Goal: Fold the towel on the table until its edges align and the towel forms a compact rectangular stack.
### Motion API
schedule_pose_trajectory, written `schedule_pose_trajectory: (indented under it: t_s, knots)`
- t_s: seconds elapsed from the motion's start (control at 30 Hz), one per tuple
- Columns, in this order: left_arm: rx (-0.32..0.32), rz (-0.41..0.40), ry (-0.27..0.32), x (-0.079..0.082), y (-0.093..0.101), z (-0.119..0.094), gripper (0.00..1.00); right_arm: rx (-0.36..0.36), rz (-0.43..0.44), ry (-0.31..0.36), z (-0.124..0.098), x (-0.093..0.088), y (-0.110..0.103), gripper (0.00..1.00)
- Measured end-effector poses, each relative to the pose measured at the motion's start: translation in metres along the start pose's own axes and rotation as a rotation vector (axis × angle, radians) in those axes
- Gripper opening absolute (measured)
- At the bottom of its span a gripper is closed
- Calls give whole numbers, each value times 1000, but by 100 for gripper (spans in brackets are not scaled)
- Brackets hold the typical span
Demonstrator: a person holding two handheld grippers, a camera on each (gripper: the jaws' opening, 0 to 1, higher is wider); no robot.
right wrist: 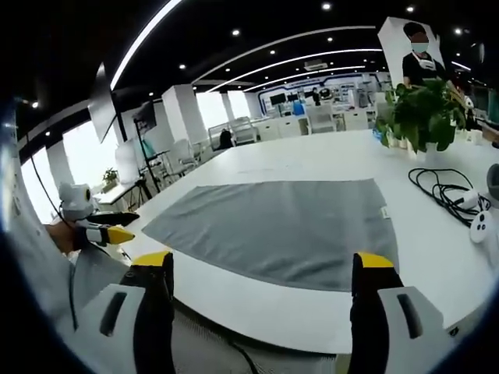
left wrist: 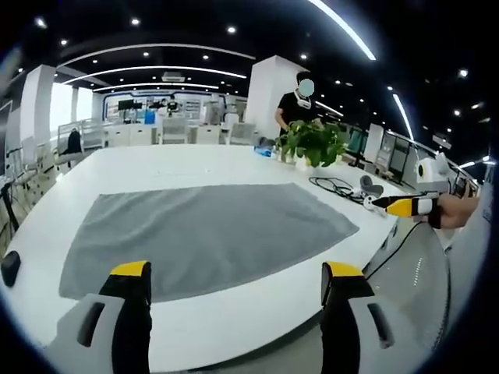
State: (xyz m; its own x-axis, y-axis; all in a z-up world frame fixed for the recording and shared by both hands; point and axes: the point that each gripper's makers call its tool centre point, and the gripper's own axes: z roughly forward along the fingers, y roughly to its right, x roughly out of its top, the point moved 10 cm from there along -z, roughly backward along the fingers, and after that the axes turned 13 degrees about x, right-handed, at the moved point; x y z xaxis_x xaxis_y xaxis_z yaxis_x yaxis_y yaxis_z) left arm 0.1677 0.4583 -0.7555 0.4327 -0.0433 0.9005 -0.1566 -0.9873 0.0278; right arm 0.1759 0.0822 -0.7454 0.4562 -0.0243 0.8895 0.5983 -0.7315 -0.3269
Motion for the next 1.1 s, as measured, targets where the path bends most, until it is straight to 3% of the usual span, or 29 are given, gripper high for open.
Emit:
schedule_pose_trajectory:
  t_s: [0.1, 0.27, 0.4, 0.53, 0.7, 0.87, 0.97, 1.0, 1.1]
  knots:
    - [-18, -9, -29, 1, 1, 1, 94, 10, 9, -5, 0, -1, 0, 96]
    - [-46, 24, -23, 7, 8, 4, 96, 25, 34, -10, -1, -2, 1, 95]
    - [-78, 50, -35, 10, 9, 5, 96, 2, 61, 23, -3, 2, 5, 98]
    - [-82, 215, -70, 17, 6, 8, 93, -12, 12, -5, -3, 9, 8, 97]
    - [-131, 232, -30, 32, 10, 15, 94, -33, -47, 2, -5, 31, 22, 96]
    - [-212, 265, -9, 41, 20, 31, 95, -68, -49, 36, -9, 47, 36, 96]
    - [-221, 365, -7, 46, 27, 42, 96, -75, -64, 77, -10, 57, 43, 94]
    - [-230, 422, 8, 50, 32, 47, 96, -74, -63, 75, -9, 60, 44, 95]
    - [-259, 485, 16, 57, 45, 57, 97, -79, -107, 62, -8, 68, 49, 94]
